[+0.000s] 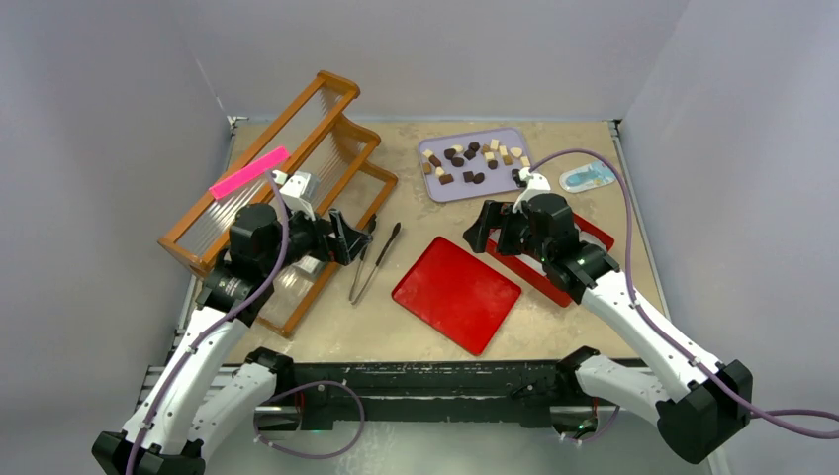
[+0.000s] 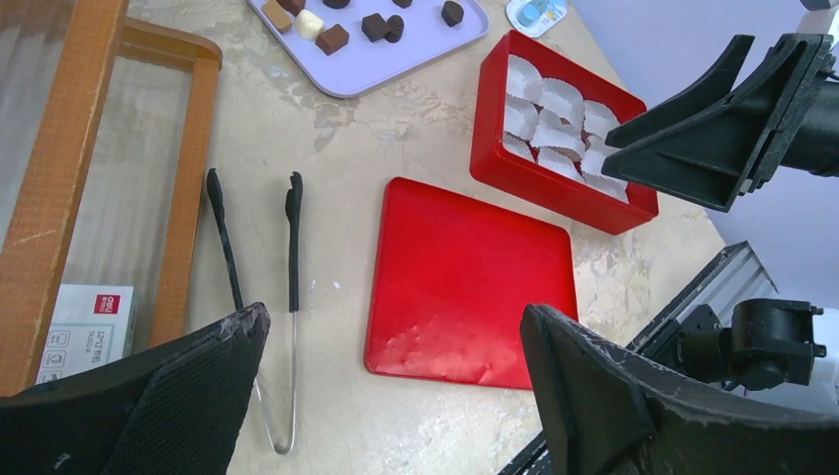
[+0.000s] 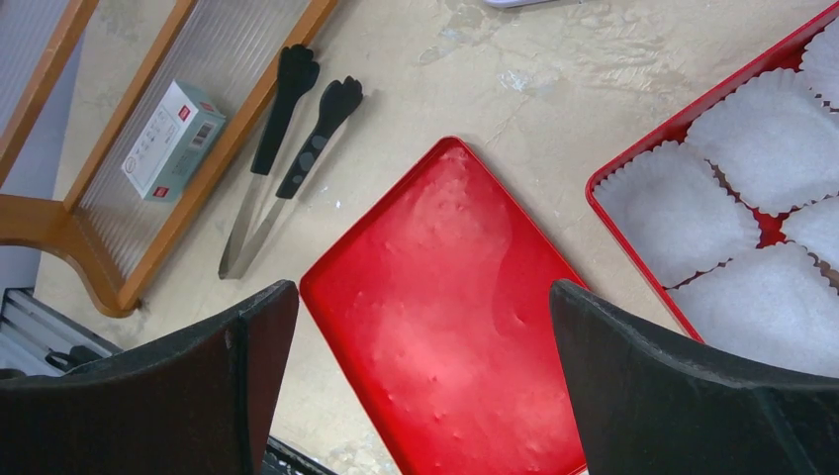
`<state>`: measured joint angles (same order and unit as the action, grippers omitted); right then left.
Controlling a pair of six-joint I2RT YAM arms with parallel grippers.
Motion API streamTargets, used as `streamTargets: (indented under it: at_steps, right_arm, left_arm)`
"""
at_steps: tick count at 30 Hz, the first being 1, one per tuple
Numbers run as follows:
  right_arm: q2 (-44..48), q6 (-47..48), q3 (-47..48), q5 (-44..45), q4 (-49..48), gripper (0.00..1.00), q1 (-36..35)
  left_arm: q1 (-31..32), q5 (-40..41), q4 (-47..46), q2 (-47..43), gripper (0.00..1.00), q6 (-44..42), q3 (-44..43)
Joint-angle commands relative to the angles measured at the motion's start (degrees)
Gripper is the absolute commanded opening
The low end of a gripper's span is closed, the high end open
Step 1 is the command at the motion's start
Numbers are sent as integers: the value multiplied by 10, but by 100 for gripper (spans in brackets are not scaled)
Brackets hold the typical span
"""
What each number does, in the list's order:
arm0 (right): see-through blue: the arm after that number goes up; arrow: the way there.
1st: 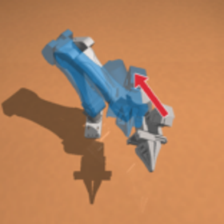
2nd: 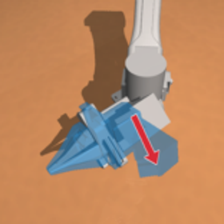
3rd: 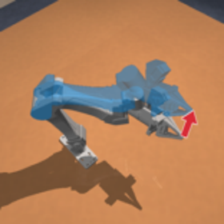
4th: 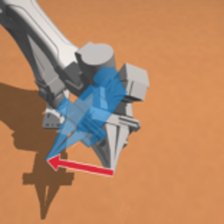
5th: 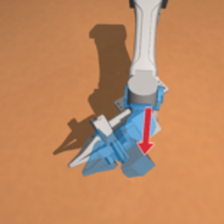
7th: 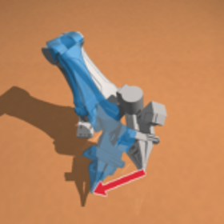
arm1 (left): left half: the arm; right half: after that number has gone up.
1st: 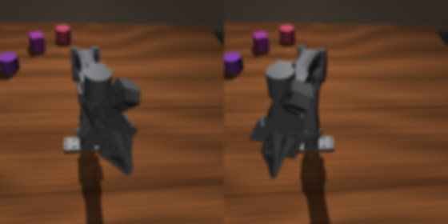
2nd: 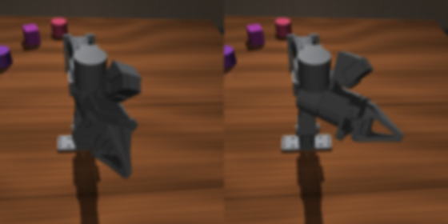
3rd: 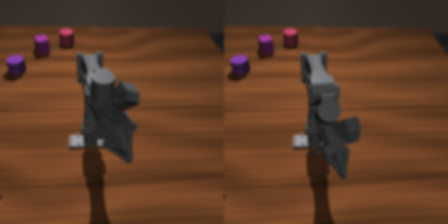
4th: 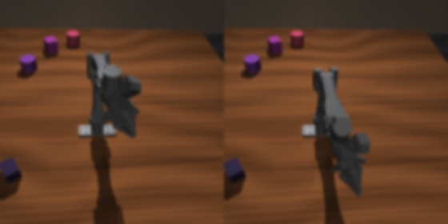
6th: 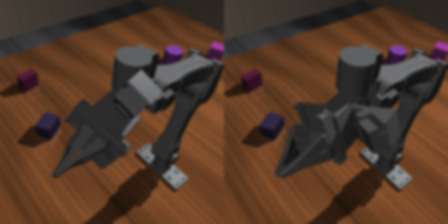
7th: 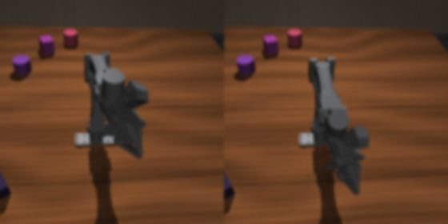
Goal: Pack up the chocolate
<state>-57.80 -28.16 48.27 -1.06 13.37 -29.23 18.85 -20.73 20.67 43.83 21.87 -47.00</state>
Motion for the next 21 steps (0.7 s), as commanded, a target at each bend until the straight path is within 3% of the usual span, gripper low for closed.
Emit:
streamTargets:
  at_steps: [1, 9, 21]
  right_arm:
    - [13, -10, 0, 2, -16, 99, -1]
    - [5, -13, 13, -9, -8, 99, -1]
    - [-59, -116, 32, -24, 1, 94, -1]
  left_arm:
    - [1, 5, -20, -7, 97, -11, 0]
    - [1, 23, -11, -25, 98, -16, -9]
    - [1, 83, 11, -65, 98, -30, -3]
